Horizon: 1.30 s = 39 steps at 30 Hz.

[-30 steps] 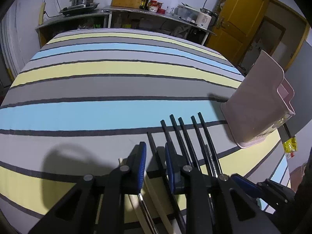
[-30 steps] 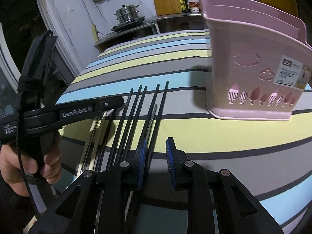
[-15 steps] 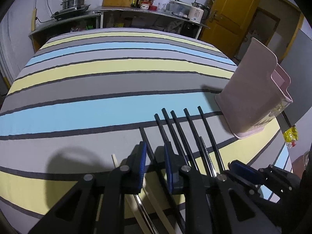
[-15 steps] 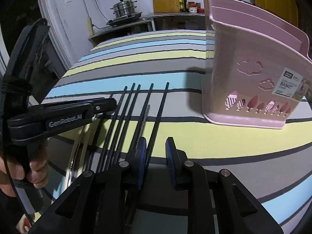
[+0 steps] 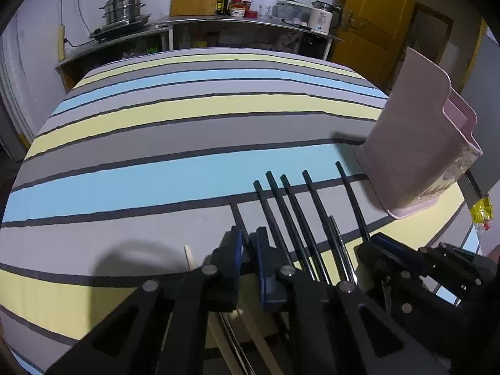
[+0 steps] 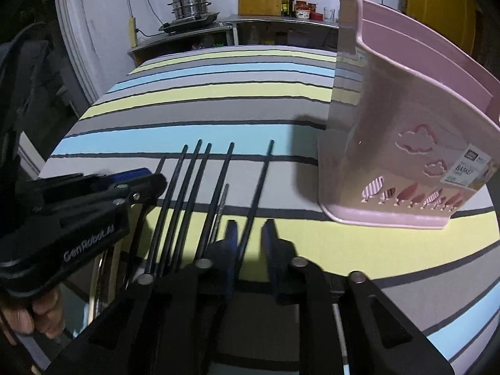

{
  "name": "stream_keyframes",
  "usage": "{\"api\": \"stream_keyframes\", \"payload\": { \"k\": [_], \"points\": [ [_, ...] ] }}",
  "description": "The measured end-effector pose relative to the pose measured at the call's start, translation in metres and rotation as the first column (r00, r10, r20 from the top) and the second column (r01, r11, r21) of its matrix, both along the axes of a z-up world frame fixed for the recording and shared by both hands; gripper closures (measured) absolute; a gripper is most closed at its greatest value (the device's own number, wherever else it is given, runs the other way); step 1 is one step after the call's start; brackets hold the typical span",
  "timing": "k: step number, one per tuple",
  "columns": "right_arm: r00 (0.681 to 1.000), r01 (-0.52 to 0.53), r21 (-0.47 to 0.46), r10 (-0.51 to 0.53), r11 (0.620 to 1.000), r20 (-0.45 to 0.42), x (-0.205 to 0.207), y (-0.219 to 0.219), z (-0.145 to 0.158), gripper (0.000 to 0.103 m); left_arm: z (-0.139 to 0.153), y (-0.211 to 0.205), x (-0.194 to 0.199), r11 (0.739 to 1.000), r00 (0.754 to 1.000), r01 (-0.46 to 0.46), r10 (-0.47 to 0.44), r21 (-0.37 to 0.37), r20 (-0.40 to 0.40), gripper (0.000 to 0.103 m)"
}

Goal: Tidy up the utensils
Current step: 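Close the left gripper on a black chopstick while the right gripper grasps another, then lift both black chopsticks and carry them over the pink basket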

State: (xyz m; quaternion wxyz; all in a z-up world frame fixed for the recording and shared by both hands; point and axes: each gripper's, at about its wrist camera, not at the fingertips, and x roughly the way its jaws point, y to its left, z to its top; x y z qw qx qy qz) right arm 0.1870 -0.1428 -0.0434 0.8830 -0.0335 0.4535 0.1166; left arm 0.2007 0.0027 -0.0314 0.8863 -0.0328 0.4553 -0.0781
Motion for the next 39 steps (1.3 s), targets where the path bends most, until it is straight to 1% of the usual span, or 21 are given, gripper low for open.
{"api": "stream_keyframes", "payload": {
  "k": [4, 7, 9, 13, 17, 22, 27, 30, 36, 39],
  "points": [
    [1.000, 0.001, 0.062, -0.001, 0.998, -0.011, 0.000, -0.011, 0.004, 0.097, 0.003, 0.005, 0.002, 0.999, 1.000, -0.013, 0.012, -0.045, -0.020, 0.096],
    [1.000, -0.016, 0.103, 0.013, 0.995, 0.021, -0.008, -0.018, 0.019, 0.097, 0.015, 0.006, -0.004, 0.998, 1.000, -0.008, 0.008, -0.065, 0.004, 0.096],
    [0.999, -0.028, 0.121, 0.024, 0.992, 0.037, -0.012, -0.021, 0.028, 0.097, 0.027, 0.007, -0.009, 0.996, 1.000, 0.003, -0.001, -0.084, 0.026, 0.097],
    [0.997, -0.049, 0.169, 0.038, 0.984, 0.067, -0.024, -0.031, 0.044, 0.097, 0.057, 0.007, -0.021, 0.995, 0.997, 0.034, -0.026, -0.095, 0.079, 0.097],
    [0.993, -0.070, 0.212, 0.049, 0.975, 0.104, -0.035, -0.041, 0.066, 0.097, 0.093, 0.005, -0.035, 0.993, 0.988, 0.071, -0.058, -0.089, 0.145, 0.098],
    [0.989, -0.080, 0.244, 0.046, 0.966, 0.141, -0.047, -0.049, 0.088, 0.097, 0.126, 0.008, -0.051, 0.991, 0.977, 0.104, -0.087, -0.084, 0.193, 0.098],
    [0.984, -0.076, 0.257, 0.030, 0.963, 0.178, -0.058, -0.057, 0.104, 0.097, 0.149, 0.011, -0.064, 0.989, 0.968, 0.125, -0.103, -0.084, 0.229, 0.098],
    [0.980, -0.065, 0.272, 0.010, 0.960, 0.196, -0.066, -0.066, 0.112, 0.097, 0.160, 0.010, -0.065, 0.988, 0.965, 0.134, -0.112, -0.077, 0.238, 0.098],
    [0.974, -0.044, 0.286, -0.023, 0.957, 0.227, -0.071, -0.079, 0.126, 0.097, 0.182, -0.002, -0.069, 0.985, 0.954, 0.160, -0.137, -0.066, 0.267, 0.099],
    [0.970, -0.033, 0.296, -0.041, 0.955, 0.241, -0.073, -0.089, 0.134, 0.097, 0.193, -0.008, -0.067, 0.981, 0.947, 0.180, -0.152, -0.075, 0.284, 0.099]
  ]
}}
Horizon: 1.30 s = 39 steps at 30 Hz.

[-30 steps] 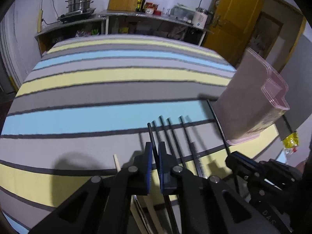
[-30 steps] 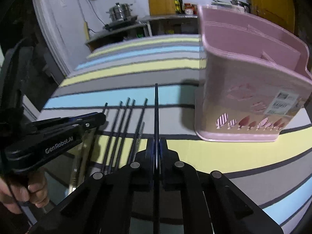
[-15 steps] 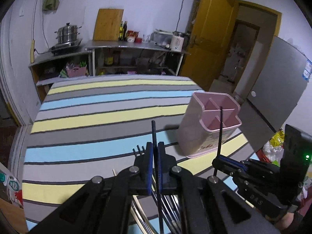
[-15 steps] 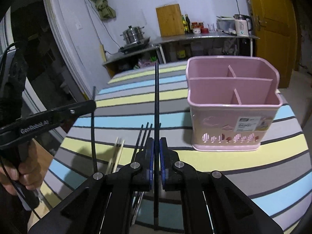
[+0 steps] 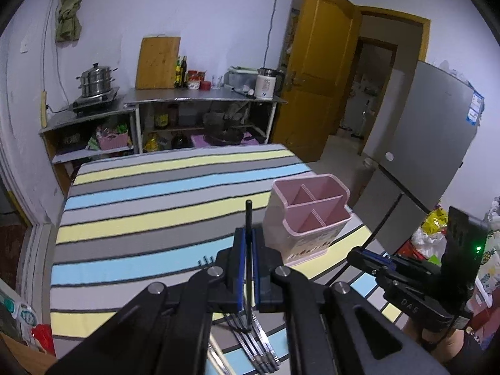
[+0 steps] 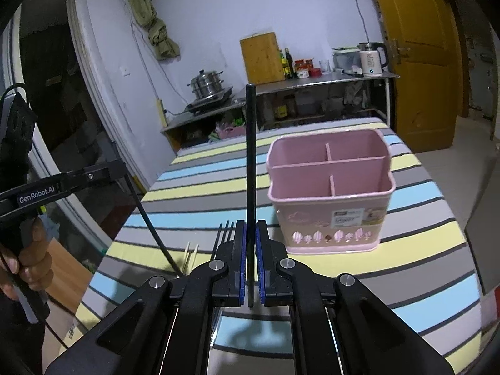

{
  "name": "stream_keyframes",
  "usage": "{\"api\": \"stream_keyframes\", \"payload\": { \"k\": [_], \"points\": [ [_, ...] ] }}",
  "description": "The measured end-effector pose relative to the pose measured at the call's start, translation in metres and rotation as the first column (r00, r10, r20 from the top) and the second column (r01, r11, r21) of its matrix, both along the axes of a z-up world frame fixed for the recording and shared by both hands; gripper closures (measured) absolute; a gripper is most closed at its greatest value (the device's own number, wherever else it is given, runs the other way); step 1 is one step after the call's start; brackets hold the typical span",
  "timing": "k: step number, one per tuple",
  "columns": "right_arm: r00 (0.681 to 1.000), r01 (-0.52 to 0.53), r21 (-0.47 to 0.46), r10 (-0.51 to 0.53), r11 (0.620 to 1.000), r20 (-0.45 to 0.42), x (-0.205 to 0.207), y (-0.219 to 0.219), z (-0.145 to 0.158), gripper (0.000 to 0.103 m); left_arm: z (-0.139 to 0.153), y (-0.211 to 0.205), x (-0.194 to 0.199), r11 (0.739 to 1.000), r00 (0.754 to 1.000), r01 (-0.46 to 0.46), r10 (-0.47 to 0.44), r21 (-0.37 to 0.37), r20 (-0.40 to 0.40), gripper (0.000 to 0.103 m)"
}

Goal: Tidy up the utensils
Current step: 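Lift both black chopsticks and carry them over the pink basket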

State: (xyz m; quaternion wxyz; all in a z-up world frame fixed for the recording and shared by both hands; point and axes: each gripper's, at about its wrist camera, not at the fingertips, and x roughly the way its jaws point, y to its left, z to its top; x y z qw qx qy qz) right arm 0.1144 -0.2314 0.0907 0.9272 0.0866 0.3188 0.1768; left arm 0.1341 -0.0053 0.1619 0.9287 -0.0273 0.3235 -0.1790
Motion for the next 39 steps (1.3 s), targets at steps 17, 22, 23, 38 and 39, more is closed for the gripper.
{"api": "stream_keyframes", "payload": {
  "k": [17, 22, 23, 38, 39],
  "points": [
    [0.974, 0.131, 0.087, -0.145, 0.988, 0.173, 0.027, -0.057, 0.078, 0.097, 0.075, -0.056, 0.040, 0.984, 0.988, 0.119, -0.103, -0.133, 0.115, 0.099],
    [0.967, 0.157, 0.102, -0.174, 0.982, 0.185, 0.047, -0.064, 0.084, 0.097, 0.075, -0.066, 0.059, 0.982, 0.985, 0.122, -0.102, -0.146, 0.136, 0.099],
    [0.967, 0.163, 0.102, -0.180, 0.981, 0.181, 0.053, -0.064, 0.081, 0.097, 0.072, -0.067, 0.063, 0.982, 0.986, 0.121, -0.101, -0.148, 0.131, 0.099],
    [0.988, 0.153, 0.022, -0.153, 0.988, 0.004, 0.094, -0.049, 0.000, 0.097, -0.019, -0.076, 0.100, 0.993, 0.997, 0.069, -0.073, -0.098, -0.037, 0.098],
    [0.988, 0.152, 0.017, -0.152, 0.988, -0.005, 0.094, -0.049, -0.003, 0.097, -0.020, -0.076, 0.100, 0.993, 0.997, 0.066, -0.069, -0.097, -0.034, 0.098]
  ]
}}
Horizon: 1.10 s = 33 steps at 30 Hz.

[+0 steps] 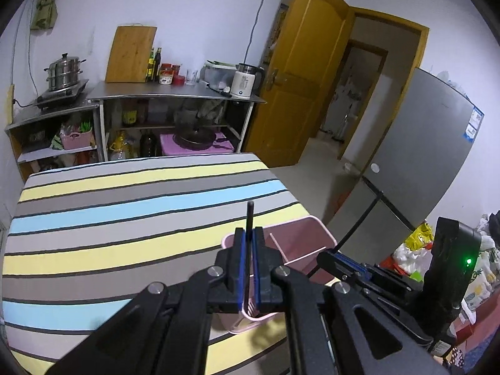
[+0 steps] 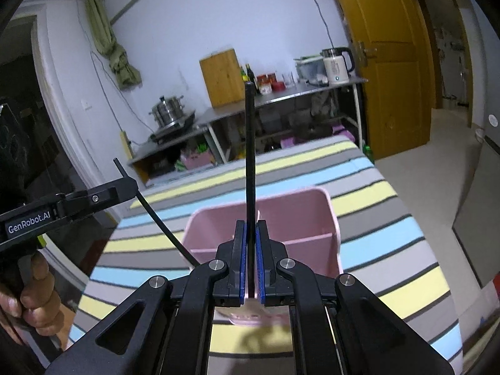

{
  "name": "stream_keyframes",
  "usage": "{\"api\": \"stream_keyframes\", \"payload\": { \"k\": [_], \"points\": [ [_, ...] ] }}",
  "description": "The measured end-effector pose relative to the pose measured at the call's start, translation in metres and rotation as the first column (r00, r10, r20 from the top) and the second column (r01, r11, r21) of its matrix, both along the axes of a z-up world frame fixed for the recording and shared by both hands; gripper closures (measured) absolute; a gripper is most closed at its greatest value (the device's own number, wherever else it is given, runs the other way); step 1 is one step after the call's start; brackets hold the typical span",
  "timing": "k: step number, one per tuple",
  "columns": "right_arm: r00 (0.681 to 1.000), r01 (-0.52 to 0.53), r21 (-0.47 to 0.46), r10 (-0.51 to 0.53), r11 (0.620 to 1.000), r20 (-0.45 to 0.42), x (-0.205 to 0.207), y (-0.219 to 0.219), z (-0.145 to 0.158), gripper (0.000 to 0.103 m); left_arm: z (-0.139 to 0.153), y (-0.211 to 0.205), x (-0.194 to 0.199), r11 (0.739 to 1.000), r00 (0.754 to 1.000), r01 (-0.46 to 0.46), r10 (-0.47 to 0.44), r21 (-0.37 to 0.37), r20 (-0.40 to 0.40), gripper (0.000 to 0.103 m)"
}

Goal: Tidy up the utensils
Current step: 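Lift both black chopsticks and carry them over the pink basket, then lower the chopsticks into the basket and open both grippers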

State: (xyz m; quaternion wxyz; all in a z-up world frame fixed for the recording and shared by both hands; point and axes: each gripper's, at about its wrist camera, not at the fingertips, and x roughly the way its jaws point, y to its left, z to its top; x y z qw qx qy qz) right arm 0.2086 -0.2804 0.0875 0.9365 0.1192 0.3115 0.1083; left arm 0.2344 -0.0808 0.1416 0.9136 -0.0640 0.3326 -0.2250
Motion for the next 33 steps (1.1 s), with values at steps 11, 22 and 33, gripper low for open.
{"api": "stream_keyframes", "payload": {
  "k": [11, 22, 33],
  "points": [
    [1.000, 0.015, 0.001, -0.015, 1.000, 0.016, -0.014, -0.002, 0.004, 0.084, 0.000, 0.013, -0.012, 0.999, 1.000, -0.019, 0.019, -0.026, 0.002, 0.091],
    [0.996, 0.021, -0.002, -0.021, 1.000, 0.090, -0.064, -0.001, 0.023, 0.083, 0.005, 0.044, -0.061, 0.998, 0.996, -0.064, 0.065, -0.019, 0.062, 0.089],
    [0.995, -0.039, -0.042, 0.043, 0.998, 0.095, -0.118, 0.021, 0.010, 0.083, -0.028, 0.071, -0.123, 0.992, 0.988, -0.130, 0.129, -0.001, 0.079, 0.089]
  ]
}}
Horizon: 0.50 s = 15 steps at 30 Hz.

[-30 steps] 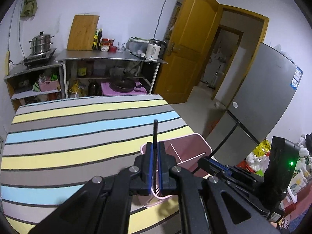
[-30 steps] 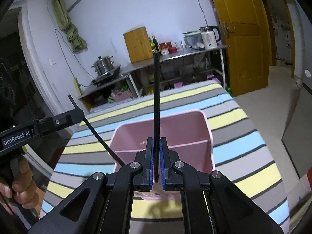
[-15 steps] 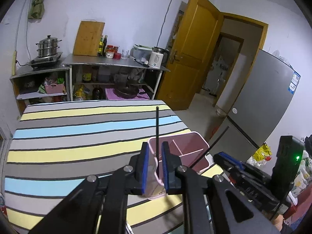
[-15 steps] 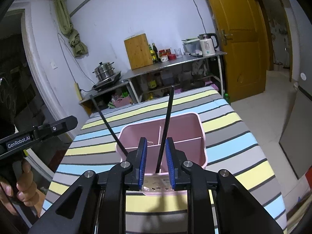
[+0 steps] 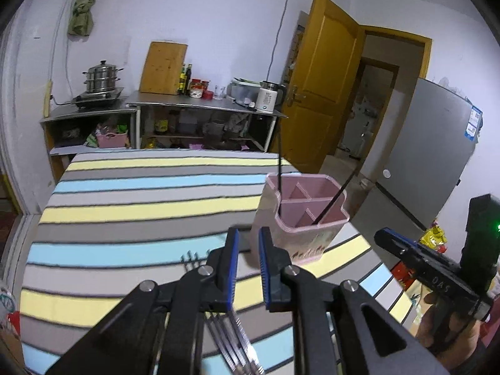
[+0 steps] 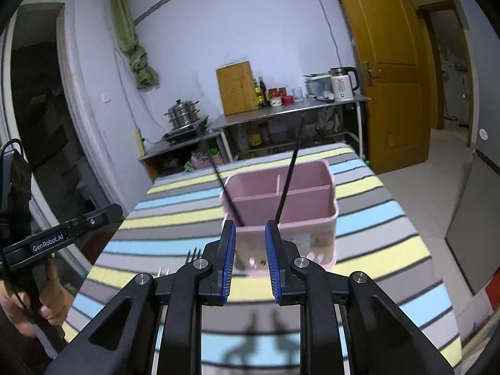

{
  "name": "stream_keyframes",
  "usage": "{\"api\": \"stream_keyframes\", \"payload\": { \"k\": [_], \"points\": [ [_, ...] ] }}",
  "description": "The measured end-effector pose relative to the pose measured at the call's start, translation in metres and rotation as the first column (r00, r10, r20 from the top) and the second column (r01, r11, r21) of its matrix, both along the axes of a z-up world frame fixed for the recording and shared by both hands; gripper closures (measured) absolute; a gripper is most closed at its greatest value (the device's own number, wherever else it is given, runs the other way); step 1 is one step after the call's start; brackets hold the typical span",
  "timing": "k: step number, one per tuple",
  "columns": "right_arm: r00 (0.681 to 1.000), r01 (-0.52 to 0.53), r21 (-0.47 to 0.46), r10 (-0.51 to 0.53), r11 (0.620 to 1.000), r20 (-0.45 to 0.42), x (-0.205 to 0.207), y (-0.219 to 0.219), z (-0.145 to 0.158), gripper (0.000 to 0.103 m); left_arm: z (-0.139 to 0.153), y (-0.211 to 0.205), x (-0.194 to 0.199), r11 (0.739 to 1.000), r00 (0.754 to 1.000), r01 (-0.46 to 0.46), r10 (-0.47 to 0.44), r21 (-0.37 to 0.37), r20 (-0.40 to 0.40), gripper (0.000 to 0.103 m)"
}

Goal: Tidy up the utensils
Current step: 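Lower the chopsticks into the basket and open both grippers, then move both open grippers back to the utensils on the cloth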

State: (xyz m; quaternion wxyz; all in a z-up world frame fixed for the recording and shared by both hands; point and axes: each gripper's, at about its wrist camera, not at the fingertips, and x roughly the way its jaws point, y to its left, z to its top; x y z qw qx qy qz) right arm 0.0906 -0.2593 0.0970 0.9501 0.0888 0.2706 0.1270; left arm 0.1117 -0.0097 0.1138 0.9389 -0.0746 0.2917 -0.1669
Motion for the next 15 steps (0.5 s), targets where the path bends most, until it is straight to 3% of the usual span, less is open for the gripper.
{"api": "stream_keyframes", "payload": {
  "k": [8, 15],
  "points": [
    [0.997, -0.050, 0.002, 0.050, 0.999, -0.063, -0.014, 0.013, -0.026, 0.083, -0.041, 0.018, -0.019, 0.998, 0.996, -0.053, 0.055, 0.028, -0.065, 0.089],
    [0.987, -0.108, -0.002, 0.107, 0.994, -0.120, -0.011, 0.031, -0.049, 0.083, -0.087, 0.037, -0.017, 0.991, 0.976, -0.122, 0.129, 0.047, -0.173, 0.089]
  ]
}}
